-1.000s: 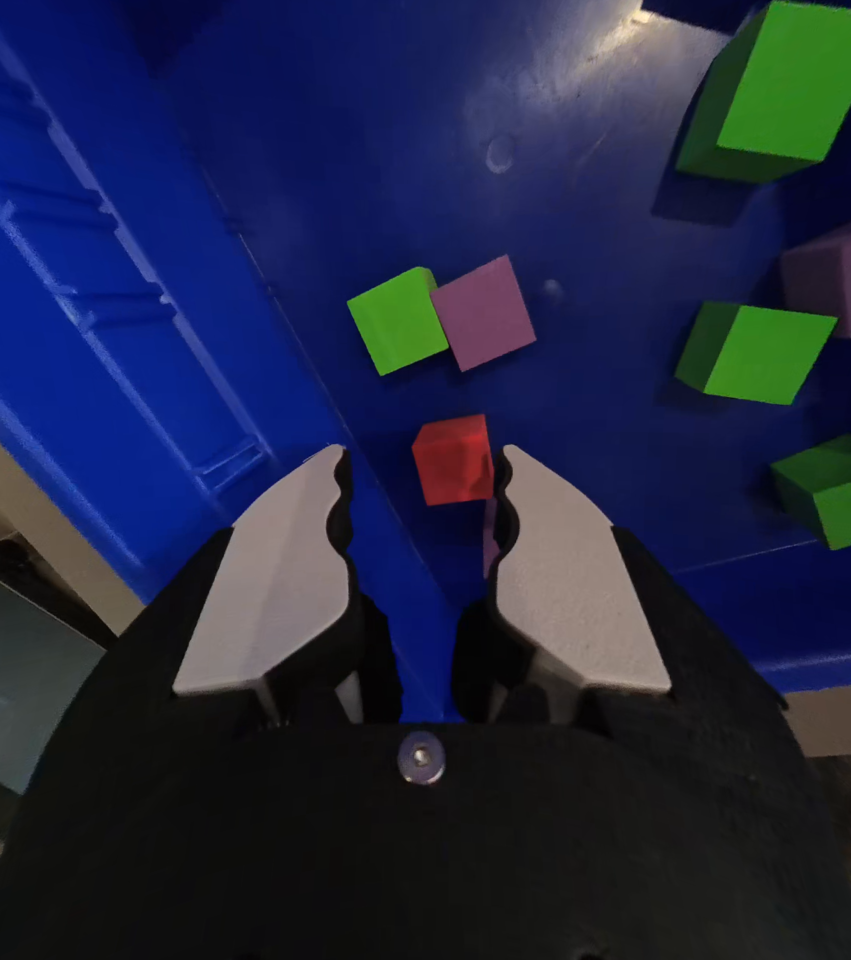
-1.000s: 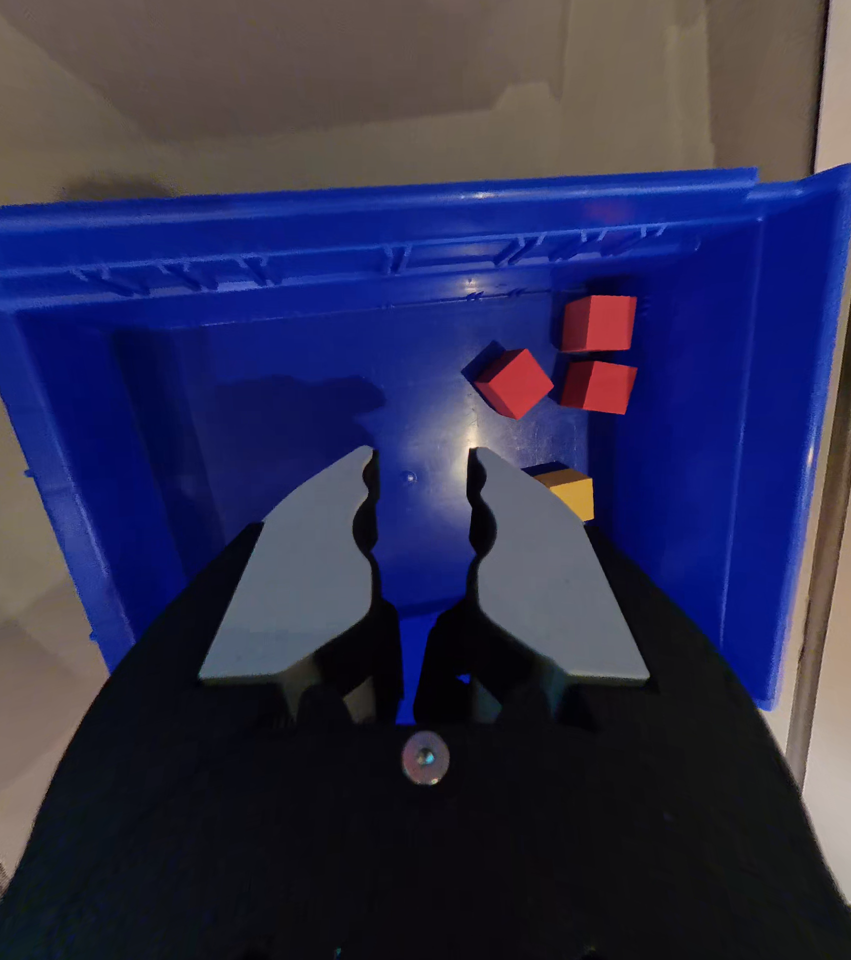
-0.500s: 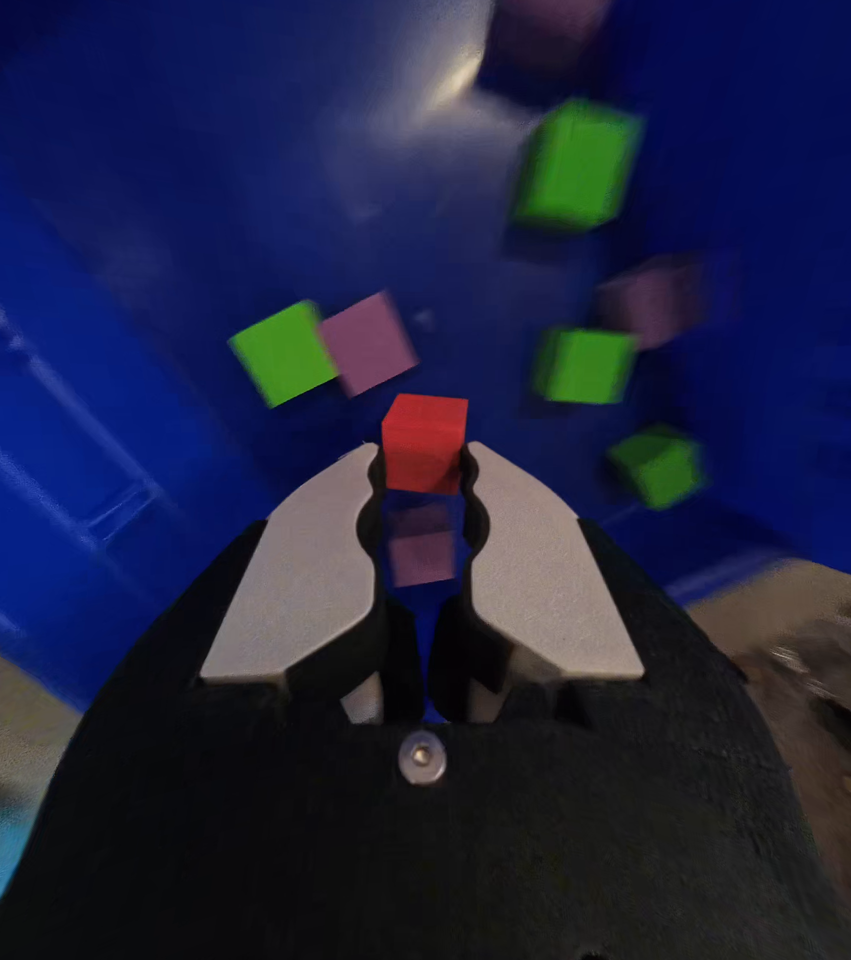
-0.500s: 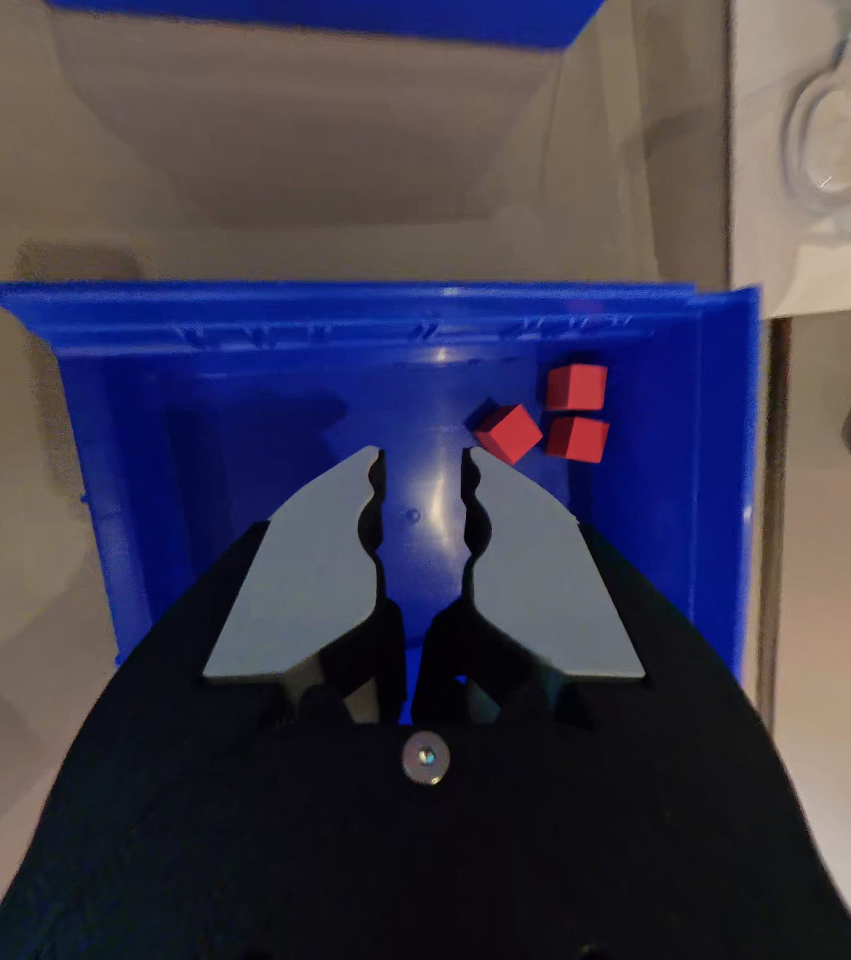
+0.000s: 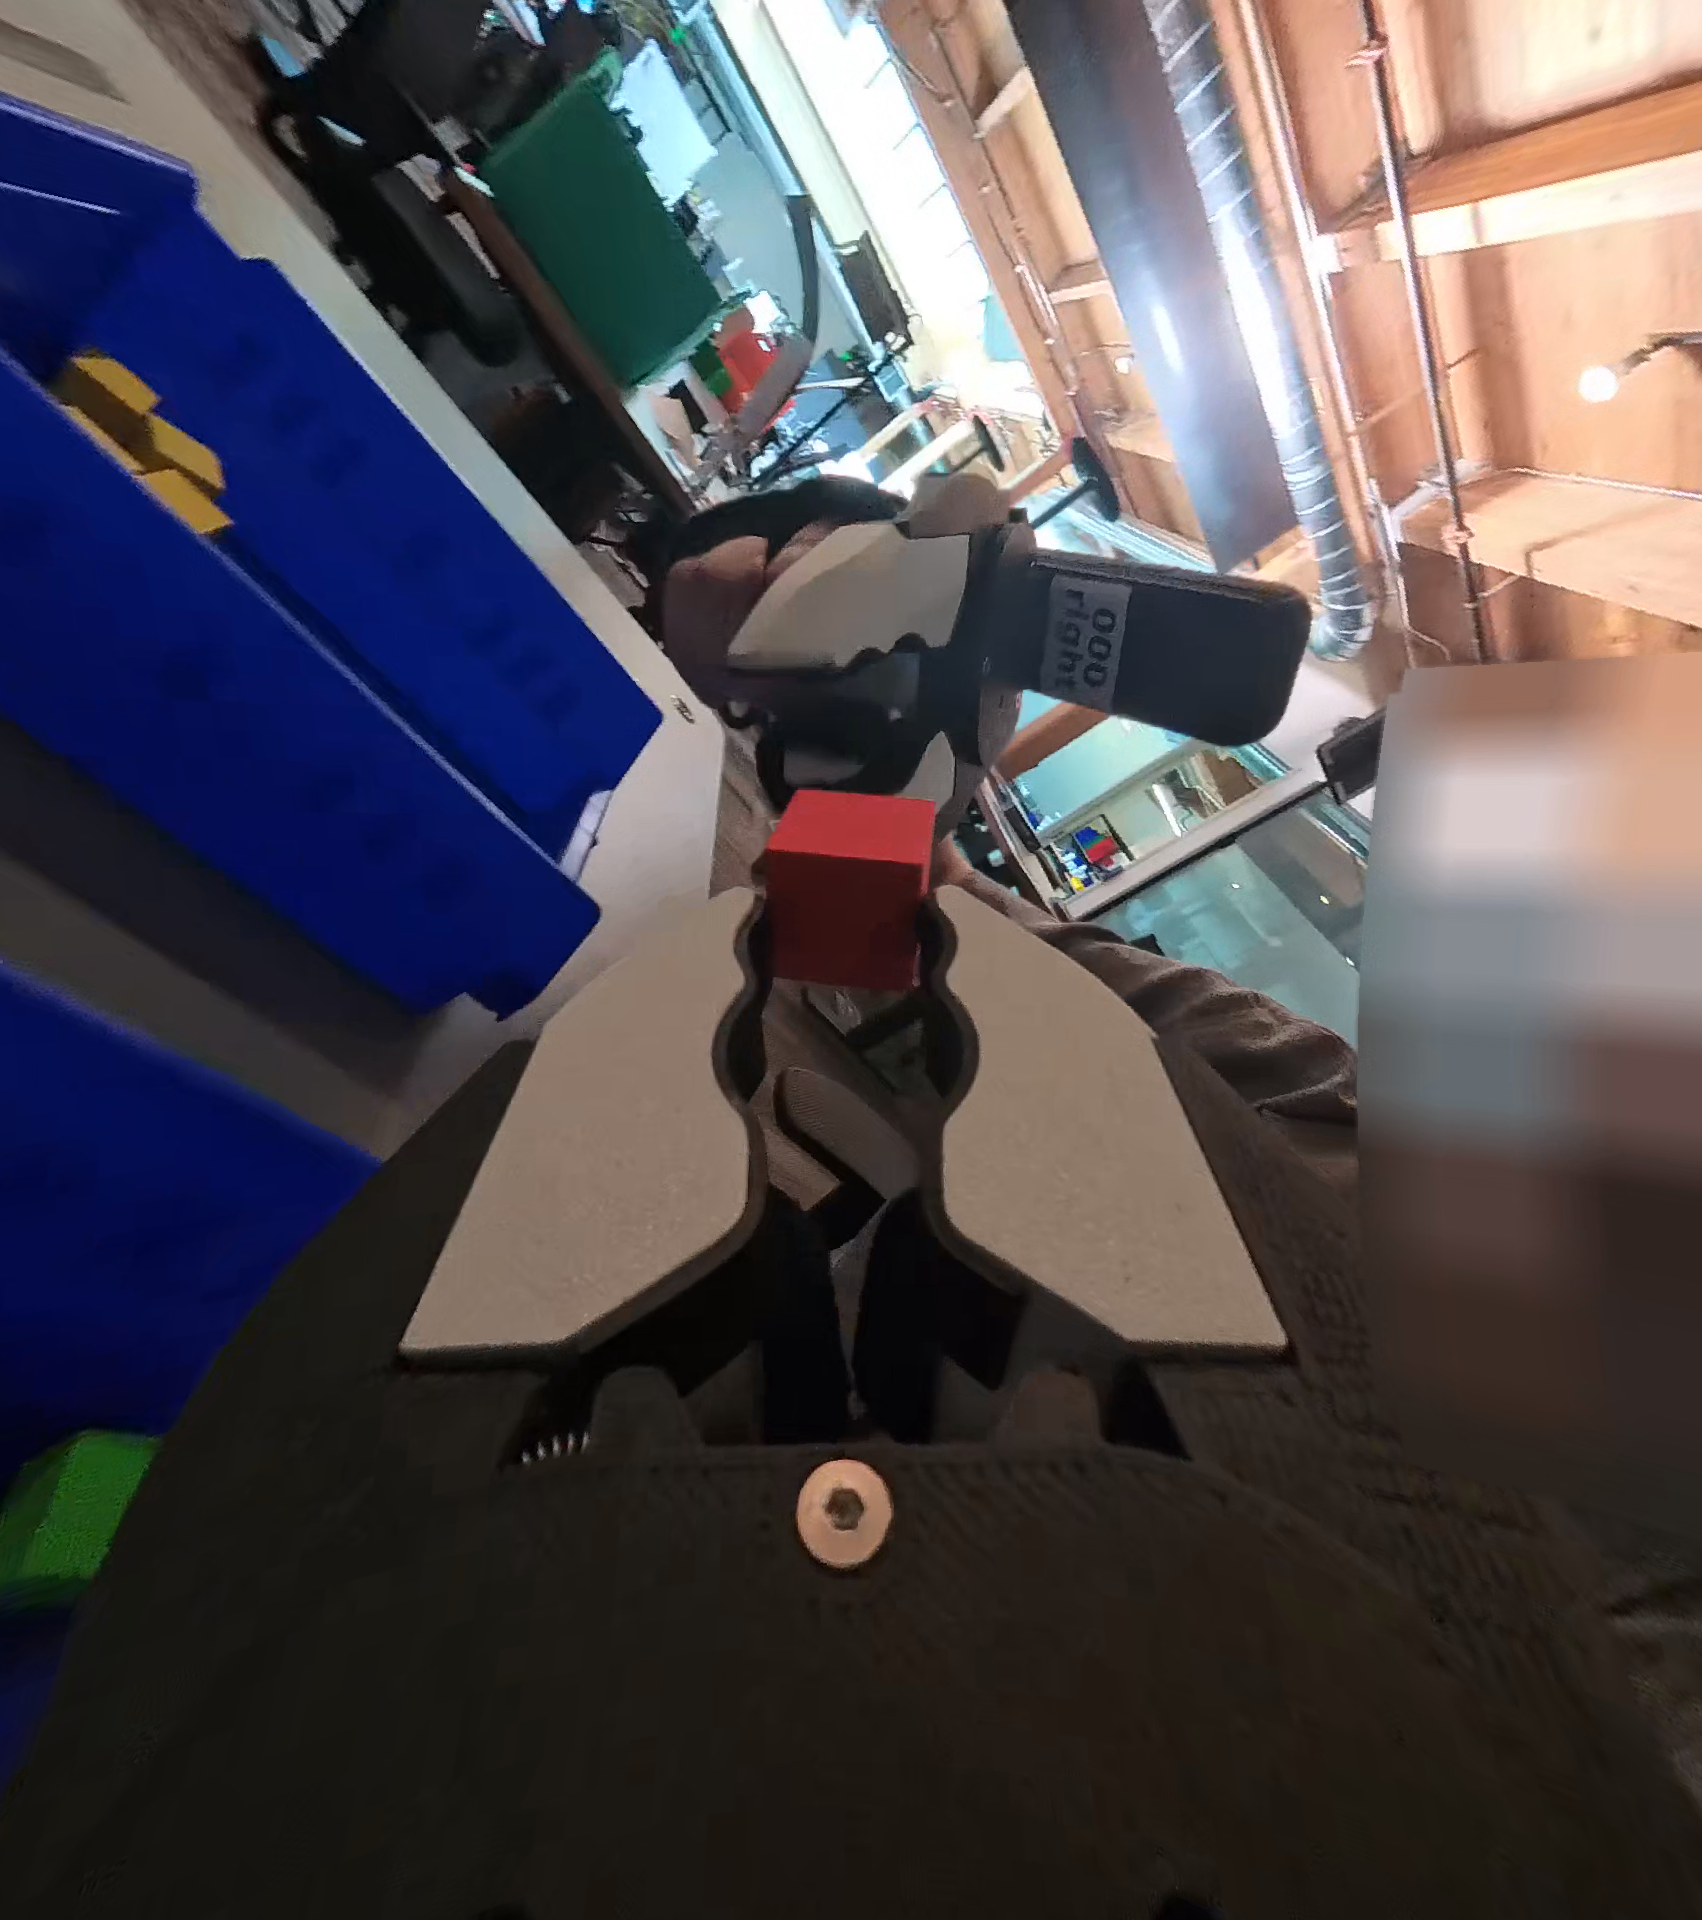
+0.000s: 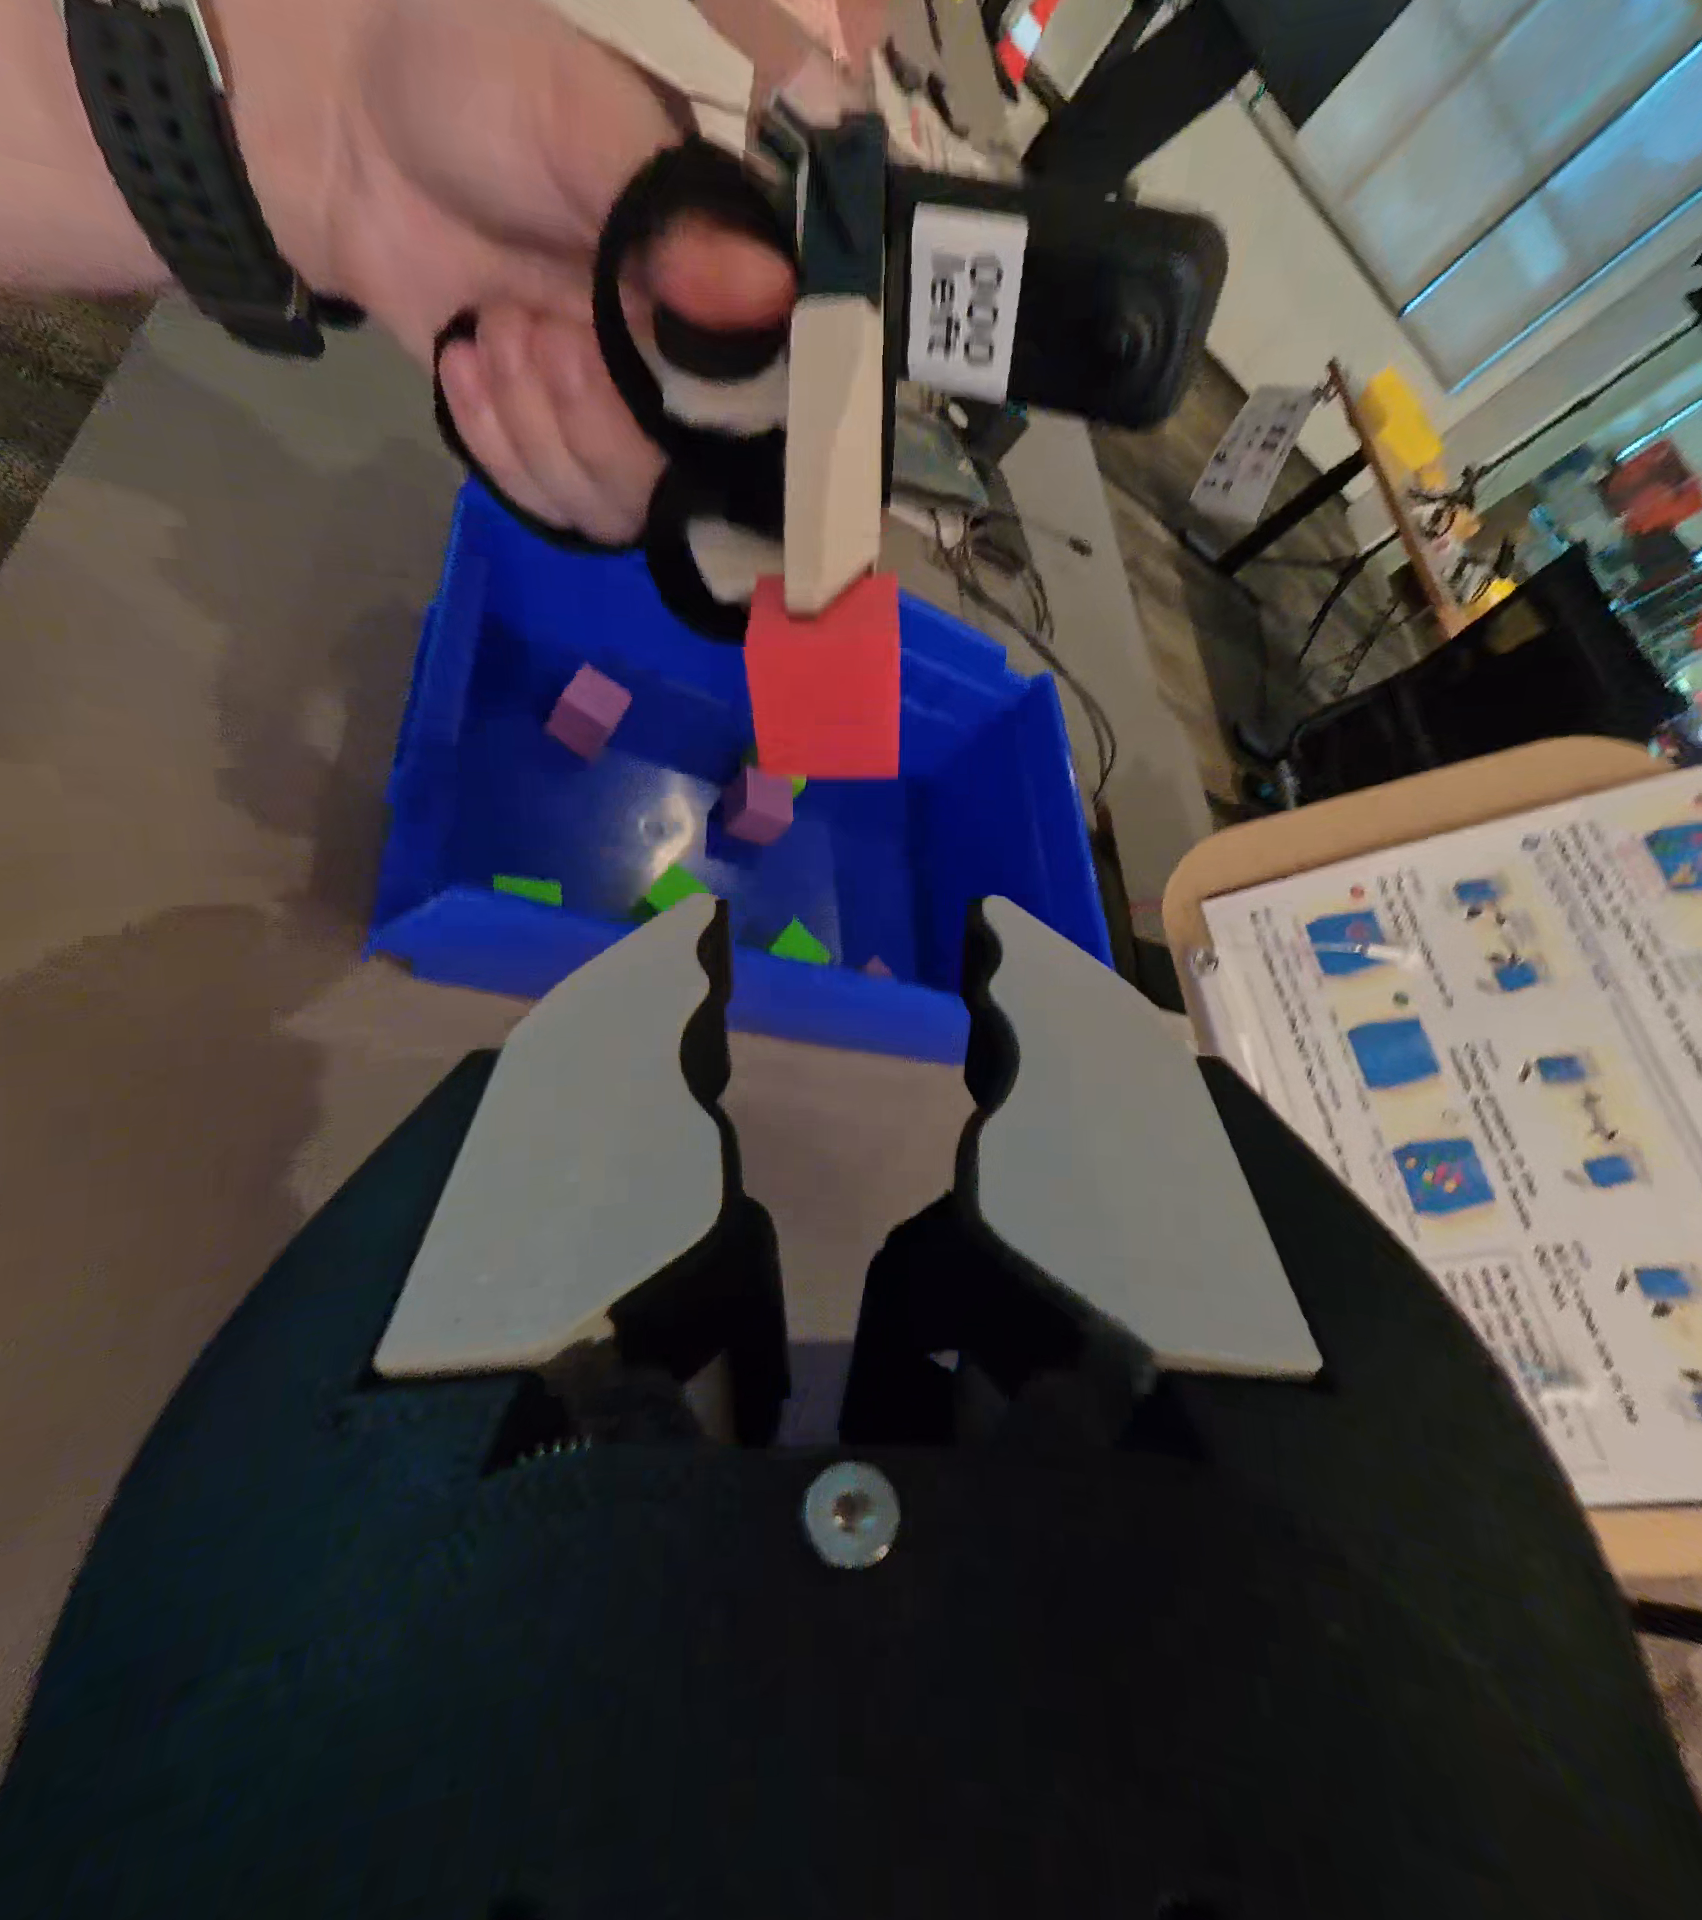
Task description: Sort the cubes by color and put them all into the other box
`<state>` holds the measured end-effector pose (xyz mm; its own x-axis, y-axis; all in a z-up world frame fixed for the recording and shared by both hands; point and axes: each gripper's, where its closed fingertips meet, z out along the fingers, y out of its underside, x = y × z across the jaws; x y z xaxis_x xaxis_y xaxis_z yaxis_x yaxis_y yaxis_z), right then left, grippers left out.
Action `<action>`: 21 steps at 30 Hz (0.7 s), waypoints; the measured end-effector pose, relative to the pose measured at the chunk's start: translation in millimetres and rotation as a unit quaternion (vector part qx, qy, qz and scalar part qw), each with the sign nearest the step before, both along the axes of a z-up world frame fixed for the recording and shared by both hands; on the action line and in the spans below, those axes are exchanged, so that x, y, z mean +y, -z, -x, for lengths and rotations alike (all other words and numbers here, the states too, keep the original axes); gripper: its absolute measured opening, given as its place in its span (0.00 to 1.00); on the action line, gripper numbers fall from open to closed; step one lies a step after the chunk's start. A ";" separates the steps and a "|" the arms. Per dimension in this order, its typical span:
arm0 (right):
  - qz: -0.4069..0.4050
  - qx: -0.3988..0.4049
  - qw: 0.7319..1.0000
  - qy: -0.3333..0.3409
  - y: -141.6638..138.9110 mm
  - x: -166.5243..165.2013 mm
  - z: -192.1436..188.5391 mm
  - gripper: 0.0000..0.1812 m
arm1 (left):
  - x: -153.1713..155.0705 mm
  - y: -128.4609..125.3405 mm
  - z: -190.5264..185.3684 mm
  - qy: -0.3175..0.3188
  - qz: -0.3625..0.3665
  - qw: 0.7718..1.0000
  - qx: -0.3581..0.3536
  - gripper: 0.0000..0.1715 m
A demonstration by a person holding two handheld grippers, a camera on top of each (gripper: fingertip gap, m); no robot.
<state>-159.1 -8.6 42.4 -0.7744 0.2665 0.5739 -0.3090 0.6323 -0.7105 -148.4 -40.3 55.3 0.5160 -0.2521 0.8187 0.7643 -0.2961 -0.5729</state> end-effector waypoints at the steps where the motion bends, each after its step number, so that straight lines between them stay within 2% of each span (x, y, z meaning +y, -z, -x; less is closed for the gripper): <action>1: 0.003 0.007 1.000 -0.005 -3.6 -5.4 -0.8 0.23 | 1.6 -2.2 -3.3 0.007 -0.007 1.000 -0.002 0.16; 5: 0.012 0.012 1.000 -0.024 -12.2 -22.7 -4.8 0.23 | 7.3 -7.5 -11.0 0.021 -0.023 0.999 -0.006 0.16; 8: 0.008 0.024 0.999 -0.036 -15.1 -33.6 -9.6 0.17 | 12.3 -8.2 -15.3 0.030 -0.026 0.999 -0.008 0.16; 12: -0.012 0.029 0.999 -0.021 -15.0 -31.3 -6.8 0.16 | 14.0 -9.4 -13.9 0.025 -0.041 0.999 -0.011 0.17; 13: -0.019 0.030 0.999 -0.018 -14.6 -27.9 -5.8 0.16 | 13.2 -12.1 -13.5 0.024 -0.051 0.998 -0.015 0.21; 15: -0.036 0.033 0.999 -0.001 -13.4 -14.3 -0.7 0.16 | 9.1 -15.5 -9.3 0.008 -0.061 0.998 -0.011 0.29; 18: -0.067 0.014 0.997 0.042 -8.2 25.7 14.3 0.16 | -1.9 -9.5 4.4 -0.045 -0.034 0.998 0.027 0.28; 21: -0.125 -0.068 0.985 0.099 18.9 81.8 33.7 0.15 | -15.7 -2.7 14.1 -0.087 -0.006 0.995 0.058 0.26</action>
